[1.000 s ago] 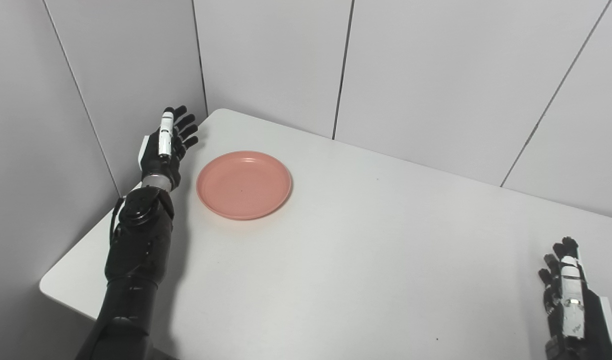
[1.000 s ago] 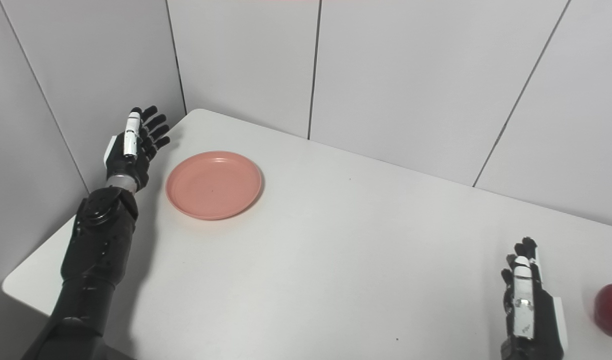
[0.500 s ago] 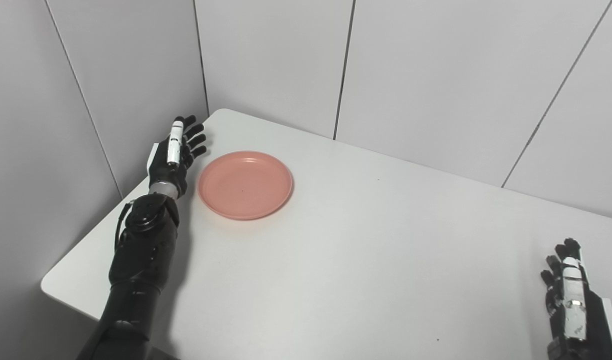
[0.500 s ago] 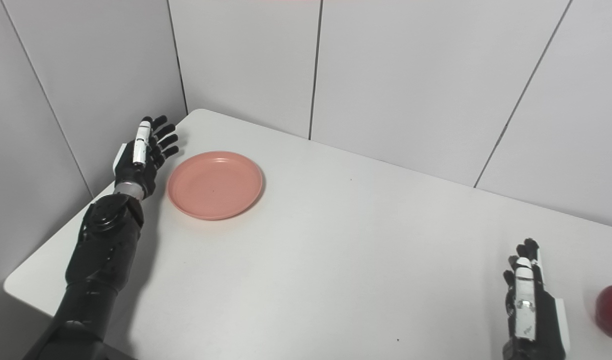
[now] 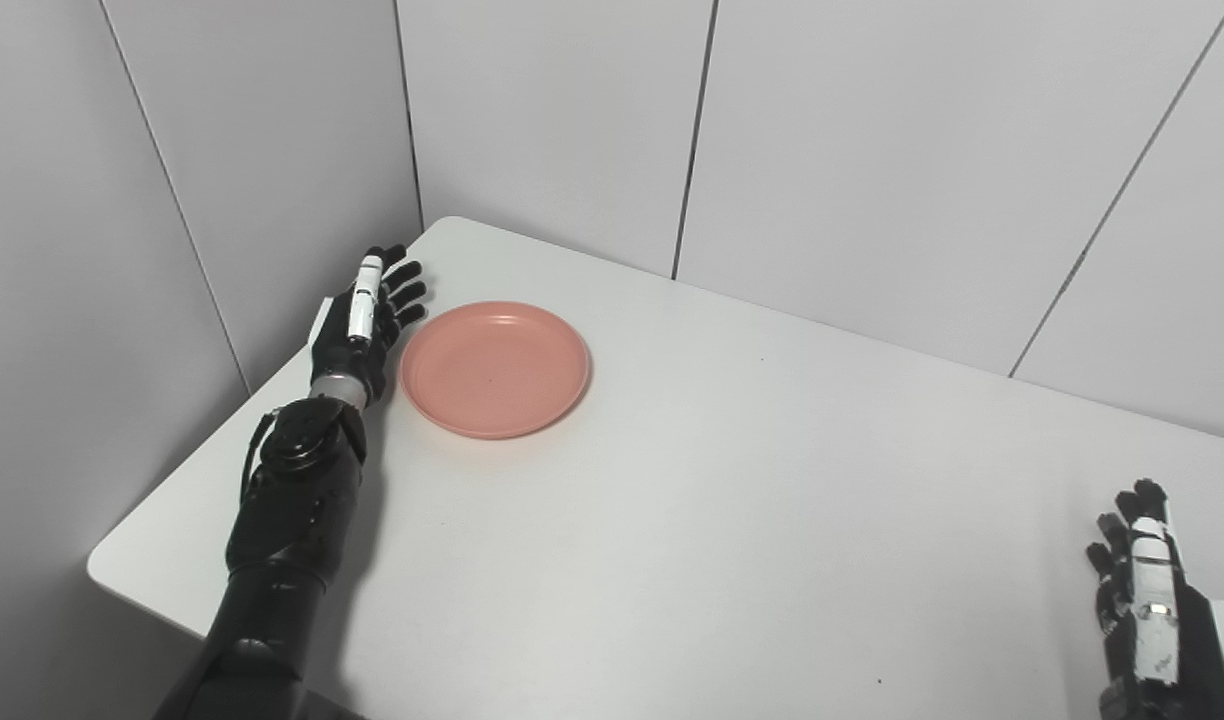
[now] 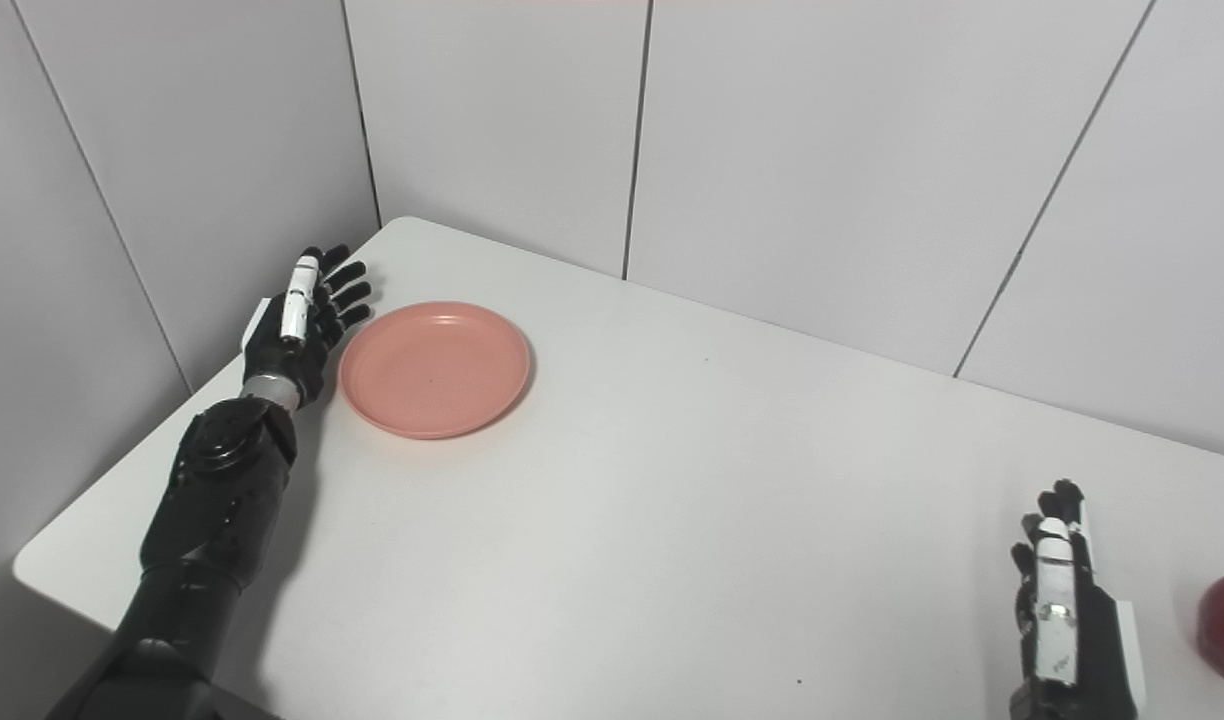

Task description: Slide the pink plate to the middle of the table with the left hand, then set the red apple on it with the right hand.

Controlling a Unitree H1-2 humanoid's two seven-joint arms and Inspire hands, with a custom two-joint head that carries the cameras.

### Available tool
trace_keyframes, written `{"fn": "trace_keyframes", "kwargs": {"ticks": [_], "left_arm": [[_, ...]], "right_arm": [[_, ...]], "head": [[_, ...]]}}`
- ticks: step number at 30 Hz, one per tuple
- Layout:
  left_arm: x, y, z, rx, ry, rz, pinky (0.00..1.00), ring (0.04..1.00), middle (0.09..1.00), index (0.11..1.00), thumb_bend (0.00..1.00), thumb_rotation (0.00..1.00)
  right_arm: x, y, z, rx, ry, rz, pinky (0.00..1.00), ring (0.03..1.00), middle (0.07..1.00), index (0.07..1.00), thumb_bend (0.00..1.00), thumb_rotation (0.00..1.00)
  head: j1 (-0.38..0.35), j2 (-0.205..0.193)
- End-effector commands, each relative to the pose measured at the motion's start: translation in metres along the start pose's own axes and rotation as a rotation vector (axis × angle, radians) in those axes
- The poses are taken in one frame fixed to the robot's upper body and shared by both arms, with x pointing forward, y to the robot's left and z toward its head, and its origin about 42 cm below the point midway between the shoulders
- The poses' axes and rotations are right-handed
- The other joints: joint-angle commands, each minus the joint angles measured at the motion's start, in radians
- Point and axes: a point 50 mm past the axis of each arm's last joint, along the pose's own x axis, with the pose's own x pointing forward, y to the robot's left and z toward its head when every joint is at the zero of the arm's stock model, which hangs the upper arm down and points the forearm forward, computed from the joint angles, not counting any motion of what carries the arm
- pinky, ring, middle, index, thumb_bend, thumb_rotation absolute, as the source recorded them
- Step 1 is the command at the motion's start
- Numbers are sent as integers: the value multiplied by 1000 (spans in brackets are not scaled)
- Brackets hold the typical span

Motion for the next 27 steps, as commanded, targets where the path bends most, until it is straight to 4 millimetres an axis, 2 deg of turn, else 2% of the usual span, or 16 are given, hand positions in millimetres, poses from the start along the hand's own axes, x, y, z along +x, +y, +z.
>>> {"fn": "trace_keyframes", "kwargs": {"ticks": [1,9,15,27], "left_arm": [[8,0,24,10,-103,-24,866,865,866,848,360,997],[8,1,22,7,-101,-13,863,863,866,846,367,966],[6,0,21,2,-99,-6,870,874,873,852,361,998],[6,1,15,-9,-72,7,886,888,887,865,354,1000]], "right_arm": [[4,1,19,7,-67,6,1000,1000,1000,1000,25,1000],[4,0,19,2,-70,5,1000,1000,1000,1000,29,1000],[3,-1,19,3,-69,3,1000,1000,1000,1000,38,1000],[4,-1,20,2,-68,-2,1000,1000,1000,1000,28,1000]], "head": [[0,1],[1,3],[0,4],[0,6]]}}
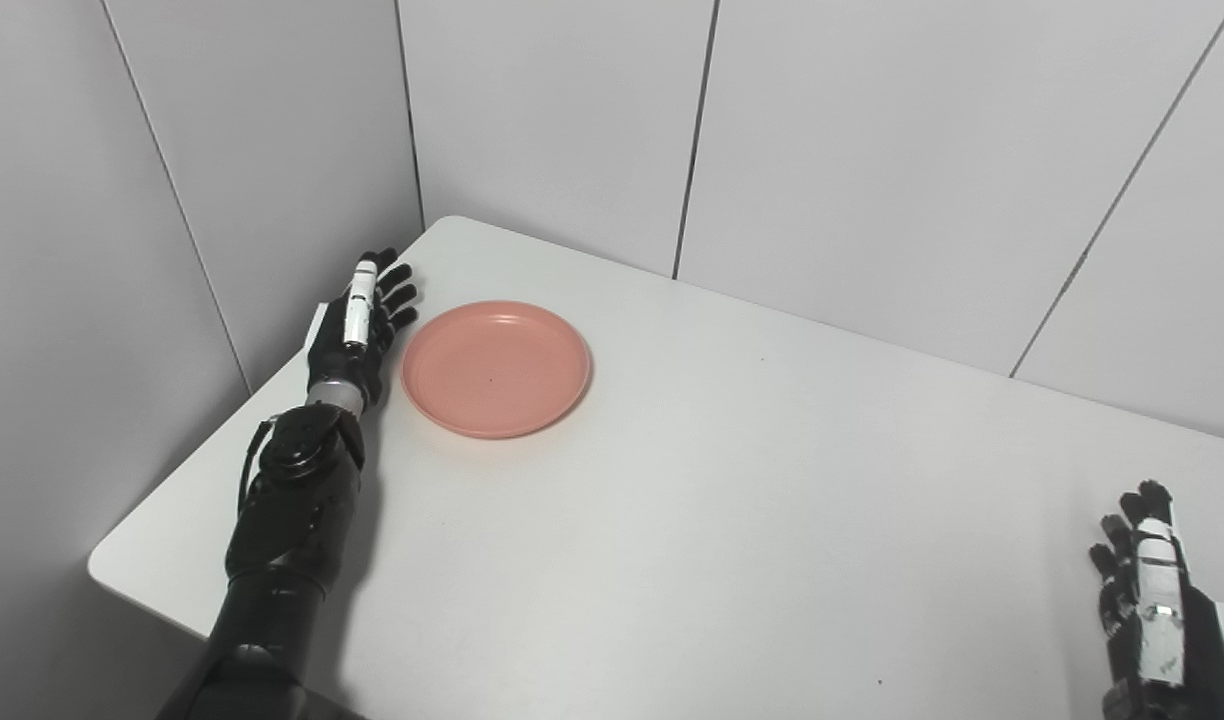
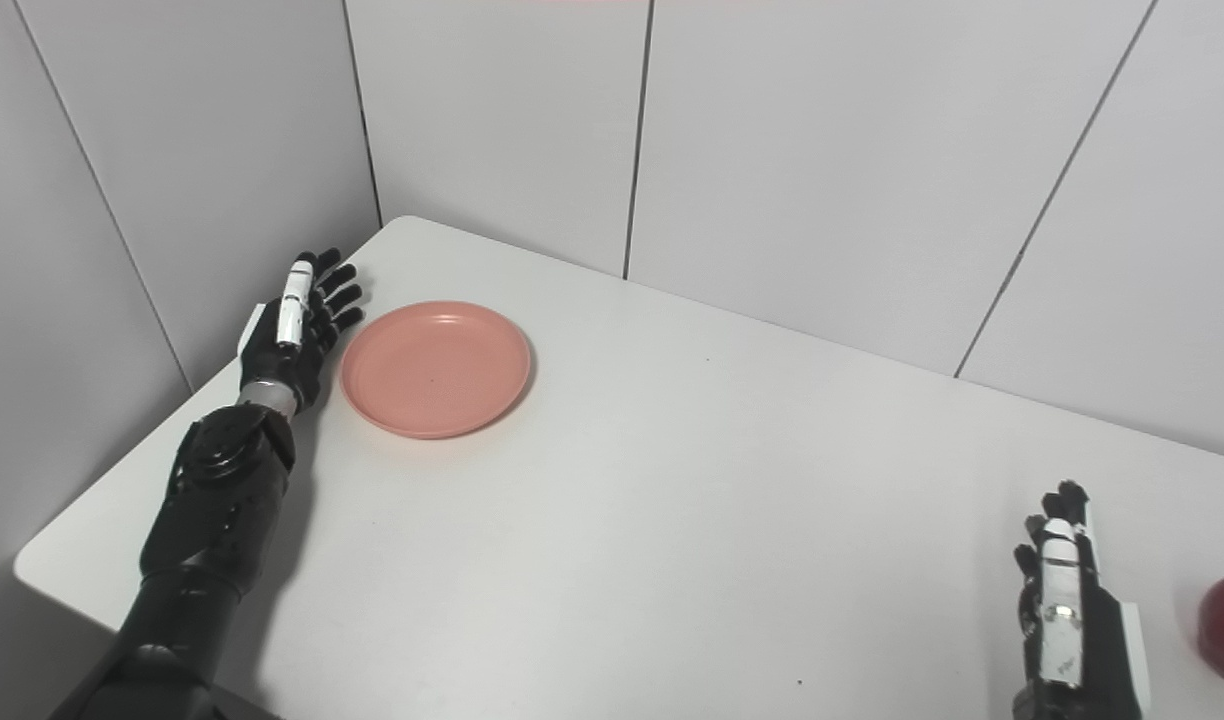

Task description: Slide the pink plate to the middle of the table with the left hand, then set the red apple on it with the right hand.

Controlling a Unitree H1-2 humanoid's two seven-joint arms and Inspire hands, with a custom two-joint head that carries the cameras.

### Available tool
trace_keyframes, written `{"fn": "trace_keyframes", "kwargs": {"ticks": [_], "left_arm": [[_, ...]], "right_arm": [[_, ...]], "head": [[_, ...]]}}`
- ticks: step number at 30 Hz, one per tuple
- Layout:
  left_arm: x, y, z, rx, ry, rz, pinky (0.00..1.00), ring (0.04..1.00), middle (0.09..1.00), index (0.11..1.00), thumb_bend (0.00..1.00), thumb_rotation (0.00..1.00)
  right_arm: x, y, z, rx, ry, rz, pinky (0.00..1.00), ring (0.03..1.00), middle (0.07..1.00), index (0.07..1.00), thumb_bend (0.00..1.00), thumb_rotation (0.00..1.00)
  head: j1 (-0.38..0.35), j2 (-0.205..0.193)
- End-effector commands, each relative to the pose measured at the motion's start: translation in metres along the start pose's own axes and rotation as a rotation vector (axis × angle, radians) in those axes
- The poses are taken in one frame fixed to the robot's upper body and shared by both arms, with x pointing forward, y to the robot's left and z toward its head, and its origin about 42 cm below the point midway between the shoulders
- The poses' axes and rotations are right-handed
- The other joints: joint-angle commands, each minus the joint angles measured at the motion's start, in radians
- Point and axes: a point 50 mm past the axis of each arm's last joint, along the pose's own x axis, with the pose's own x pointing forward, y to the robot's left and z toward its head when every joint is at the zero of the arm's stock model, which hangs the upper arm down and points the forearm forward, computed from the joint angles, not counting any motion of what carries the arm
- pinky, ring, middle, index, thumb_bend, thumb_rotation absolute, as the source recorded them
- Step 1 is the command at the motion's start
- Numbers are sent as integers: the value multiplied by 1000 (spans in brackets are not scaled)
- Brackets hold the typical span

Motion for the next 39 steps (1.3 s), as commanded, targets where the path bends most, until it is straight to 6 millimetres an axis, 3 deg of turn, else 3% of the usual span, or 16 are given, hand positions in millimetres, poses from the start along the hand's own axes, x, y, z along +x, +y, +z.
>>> {"fn": "trace_keyframes", "kwargs": {"ticks": [1,16,35,39], "left_arm": [[9,-2,21,-4,-66,-13,885,888,886,864,354,1000],[10,-3,12,-3,-32,-43,886,896,890,868,356,1000],[3,-27,12,1,-6,-91,877,901,903,880,348,1000],[1,-35,12,-7,11,-101,893,896,899,876,307,1000]], "right_arm": [[4,1,19,-9,-74,3,1000,1000,1000,1000,28,1000],[5,2,20,-1,-76,2,1000,1000,1000,1000,29,1000],[4,3,21,1,-71,0,1000,1000,1000,1000,35,1000],[4,4,22,-4,-72,1,1000,1000,1000,1000,34,1000]], "head": [[-1,1],[-7,6],[-13,11],[-15,11]]}}
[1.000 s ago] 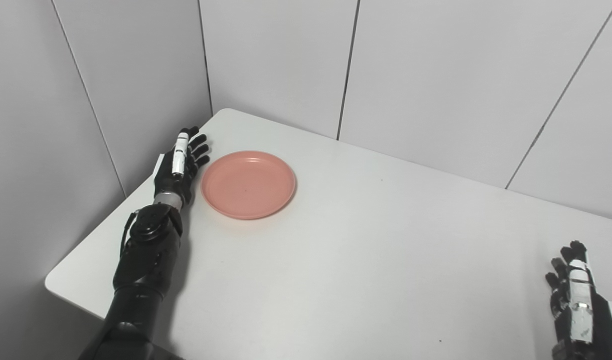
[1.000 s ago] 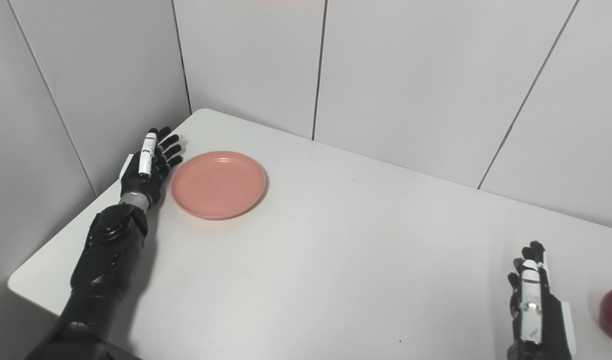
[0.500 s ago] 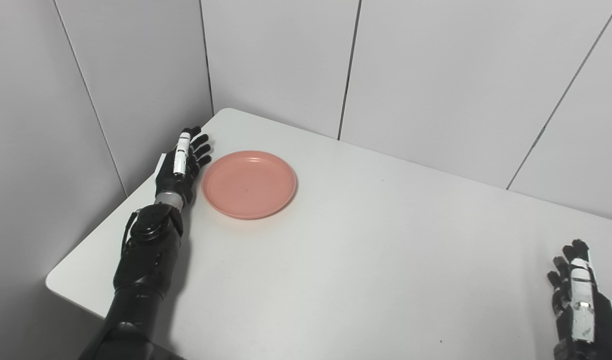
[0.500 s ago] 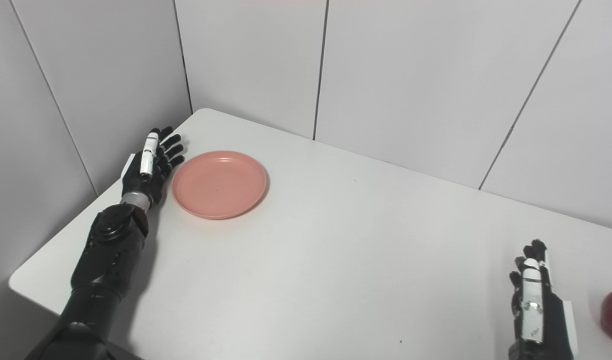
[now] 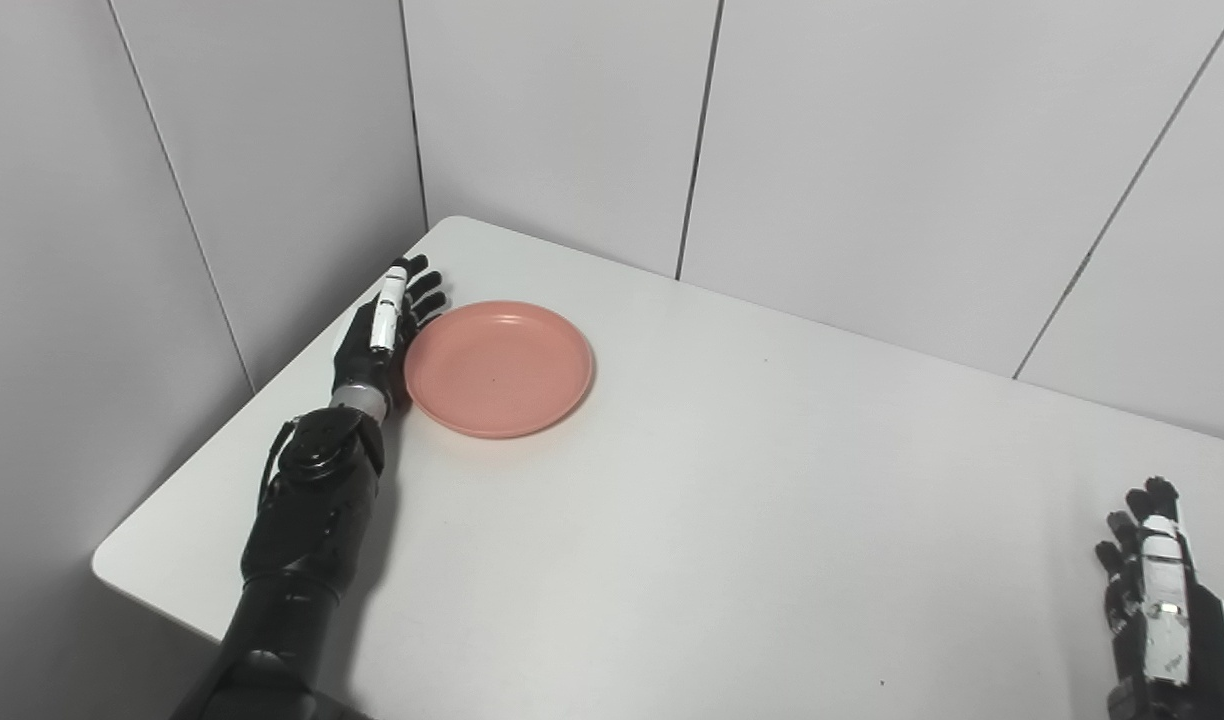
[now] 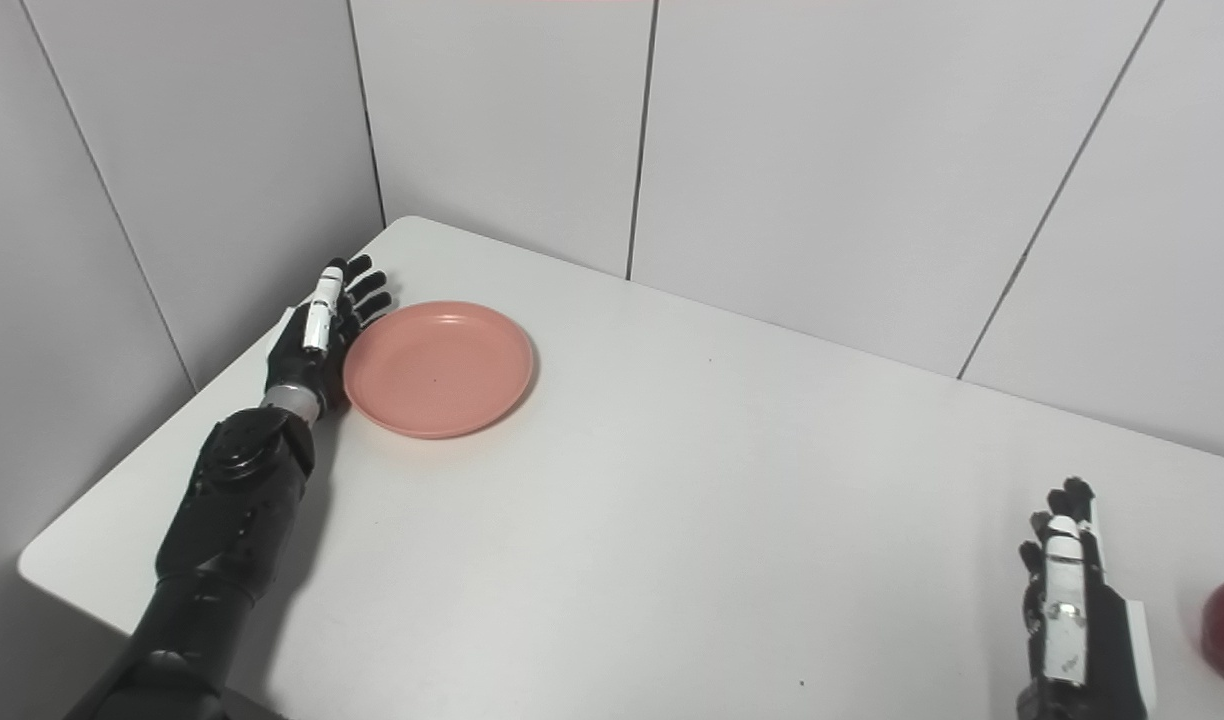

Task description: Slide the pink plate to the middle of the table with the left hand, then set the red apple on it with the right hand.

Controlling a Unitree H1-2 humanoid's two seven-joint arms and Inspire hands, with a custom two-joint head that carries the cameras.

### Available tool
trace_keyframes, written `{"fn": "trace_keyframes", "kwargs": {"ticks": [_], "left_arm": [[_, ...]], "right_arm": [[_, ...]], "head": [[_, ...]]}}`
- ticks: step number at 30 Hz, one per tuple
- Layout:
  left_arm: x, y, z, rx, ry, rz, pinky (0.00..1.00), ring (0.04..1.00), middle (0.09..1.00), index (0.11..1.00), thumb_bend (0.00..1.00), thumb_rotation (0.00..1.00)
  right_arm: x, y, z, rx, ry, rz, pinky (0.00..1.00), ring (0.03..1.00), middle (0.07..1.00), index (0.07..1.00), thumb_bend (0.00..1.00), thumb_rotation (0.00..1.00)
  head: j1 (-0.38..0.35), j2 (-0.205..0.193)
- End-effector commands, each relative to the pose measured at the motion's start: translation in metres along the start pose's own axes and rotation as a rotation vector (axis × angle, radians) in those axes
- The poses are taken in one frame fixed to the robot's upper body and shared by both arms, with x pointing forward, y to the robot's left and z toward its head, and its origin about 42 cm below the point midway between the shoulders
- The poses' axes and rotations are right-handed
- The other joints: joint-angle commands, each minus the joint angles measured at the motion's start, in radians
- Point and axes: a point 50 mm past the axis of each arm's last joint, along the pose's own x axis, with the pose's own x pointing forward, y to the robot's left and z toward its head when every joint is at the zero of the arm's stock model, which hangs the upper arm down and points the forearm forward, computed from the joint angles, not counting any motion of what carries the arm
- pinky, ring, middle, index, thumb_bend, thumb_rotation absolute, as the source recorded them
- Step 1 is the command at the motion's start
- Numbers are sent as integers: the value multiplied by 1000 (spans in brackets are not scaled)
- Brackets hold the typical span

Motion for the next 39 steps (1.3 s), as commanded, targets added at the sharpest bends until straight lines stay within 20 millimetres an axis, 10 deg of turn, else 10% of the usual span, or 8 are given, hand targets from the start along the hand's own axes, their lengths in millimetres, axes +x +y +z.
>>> {"fn": "trace_keyframes", "kwargs": {"ticks": [1,39], "left_arm": [[5,-14,16,-8,-33,-32,896,898,901,879,303,1000],[2,-73,-4,0,53,-173,889,889,890,874,307,1000]], "right_arm": [[5,2,17,1,-62,6,1000,1000,1000,1000,34,1000],[4,5,16,8,-62,10,1000,1000,1000,1000,58,1000]], "head": [[-1,1],[-24,12]]}}
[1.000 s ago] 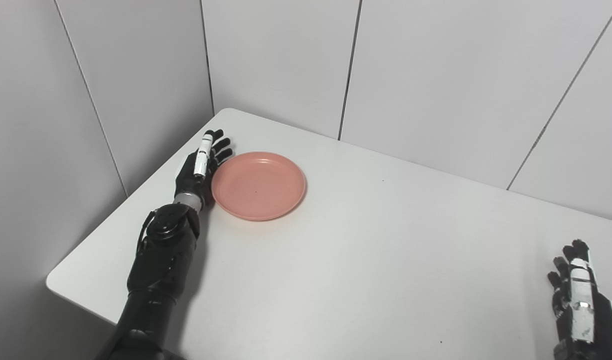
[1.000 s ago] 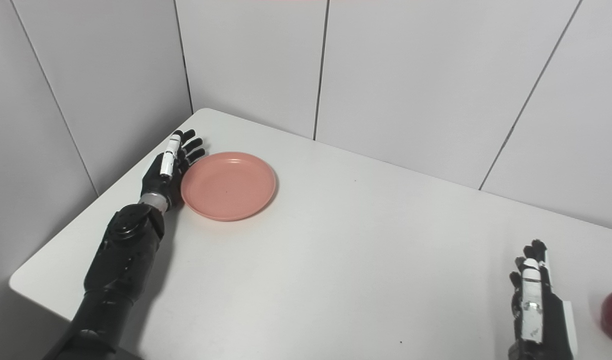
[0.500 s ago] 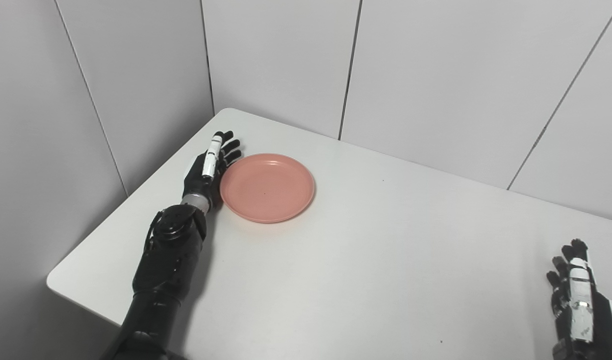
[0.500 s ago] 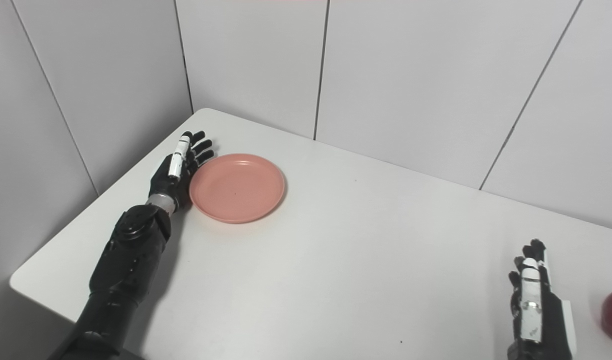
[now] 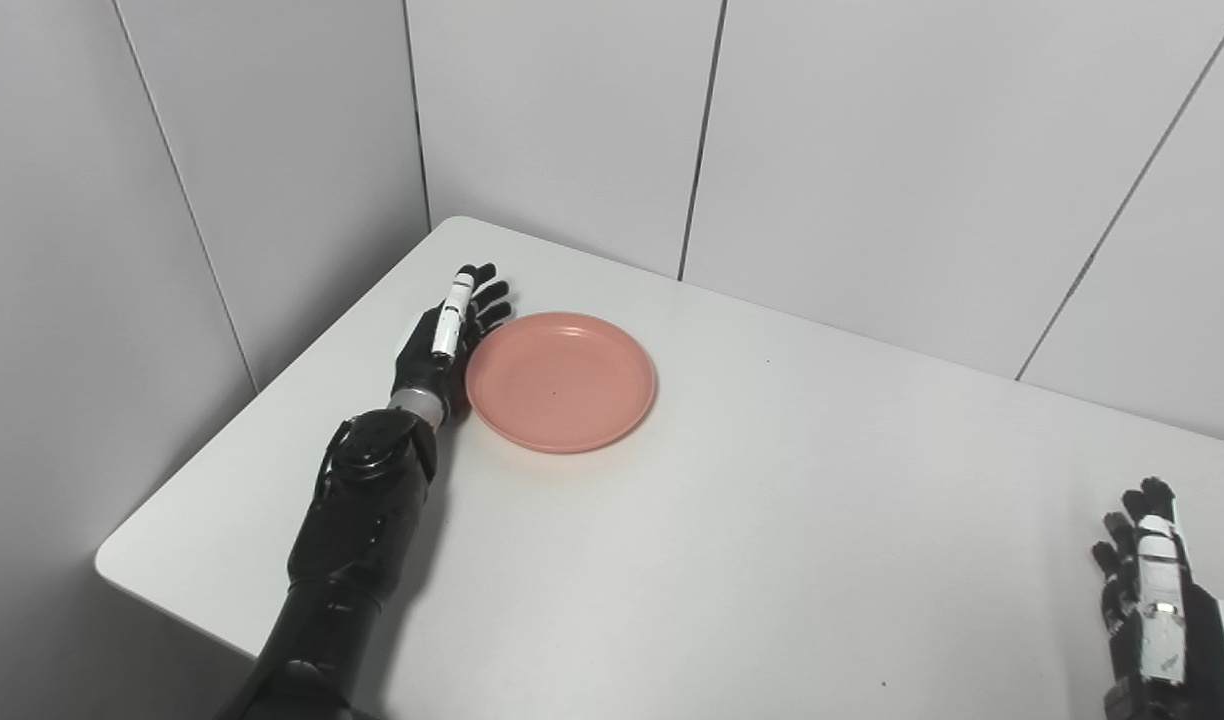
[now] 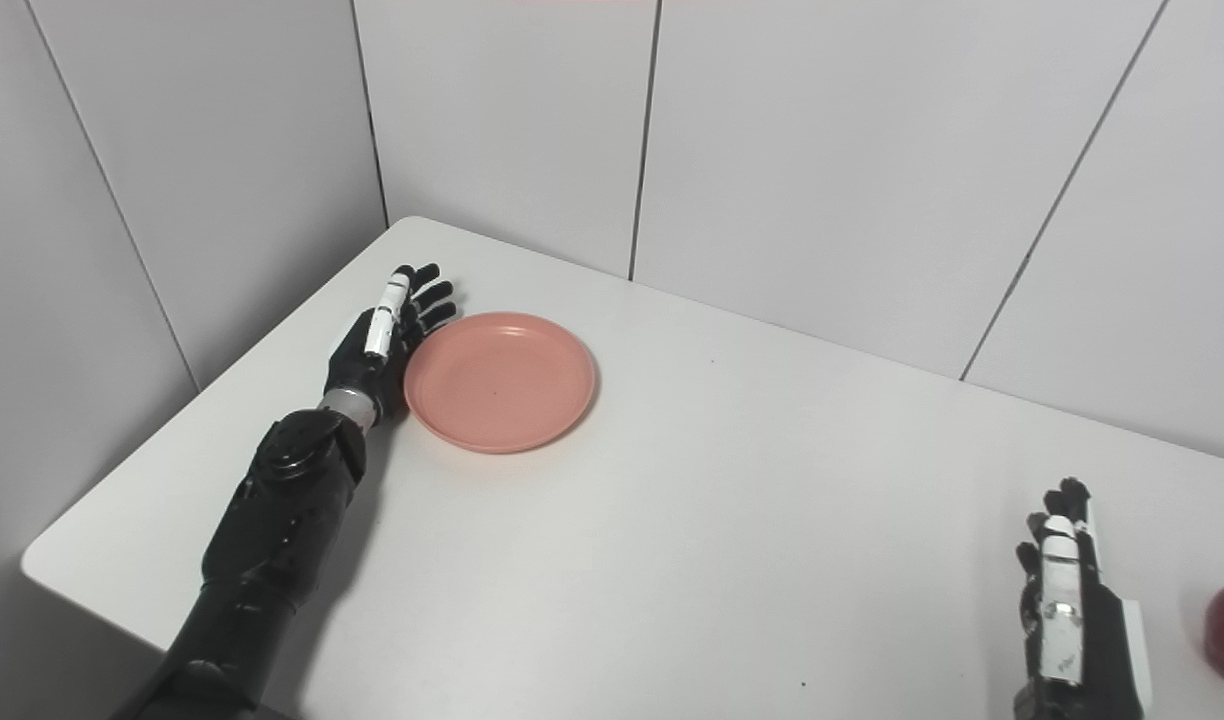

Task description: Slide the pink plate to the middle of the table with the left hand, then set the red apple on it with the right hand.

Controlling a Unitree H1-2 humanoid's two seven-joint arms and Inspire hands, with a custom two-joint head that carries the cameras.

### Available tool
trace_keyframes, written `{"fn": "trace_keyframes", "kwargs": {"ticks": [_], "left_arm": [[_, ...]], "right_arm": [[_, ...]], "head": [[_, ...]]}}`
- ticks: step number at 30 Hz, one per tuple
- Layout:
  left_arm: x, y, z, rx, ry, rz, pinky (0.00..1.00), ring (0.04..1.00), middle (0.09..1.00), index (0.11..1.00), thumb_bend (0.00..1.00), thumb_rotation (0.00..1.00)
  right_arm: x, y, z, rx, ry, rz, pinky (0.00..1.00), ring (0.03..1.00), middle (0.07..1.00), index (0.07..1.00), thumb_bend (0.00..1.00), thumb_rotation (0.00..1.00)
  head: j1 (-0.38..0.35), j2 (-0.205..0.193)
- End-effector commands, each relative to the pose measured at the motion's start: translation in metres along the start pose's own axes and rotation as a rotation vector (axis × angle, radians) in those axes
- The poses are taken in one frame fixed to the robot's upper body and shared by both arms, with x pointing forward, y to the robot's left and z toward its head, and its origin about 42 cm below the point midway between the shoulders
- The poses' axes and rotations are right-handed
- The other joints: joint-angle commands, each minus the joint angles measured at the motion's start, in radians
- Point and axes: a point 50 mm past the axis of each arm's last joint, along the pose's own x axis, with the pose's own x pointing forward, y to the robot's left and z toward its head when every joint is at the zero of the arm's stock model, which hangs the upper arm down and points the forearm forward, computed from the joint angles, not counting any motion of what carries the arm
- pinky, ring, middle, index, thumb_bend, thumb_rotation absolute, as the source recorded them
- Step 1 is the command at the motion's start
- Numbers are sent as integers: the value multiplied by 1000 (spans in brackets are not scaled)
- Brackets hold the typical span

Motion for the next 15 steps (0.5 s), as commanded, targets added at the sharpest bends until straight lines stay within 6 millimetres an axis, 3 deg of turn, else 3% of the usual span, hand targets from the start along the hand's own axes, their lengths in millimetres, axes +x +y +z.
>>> {"fn": "trace_keyframes", "kwargs": {"ticks": [1,15], "left_arm": [[8,-21,3,6,-1,-53,884,888,888,871,307,1000],[9,-42,-5,11,5,-100,891,894,890,869,315,1000]], "right_arm": [[4,4,17,12,-68,6,1000,1000,1000,1000,60,1000],[5,4,17,-3,-64,2,1000,1000,1000,1000,80,1000]], "head": [[-1,1],[-18,10]]}}
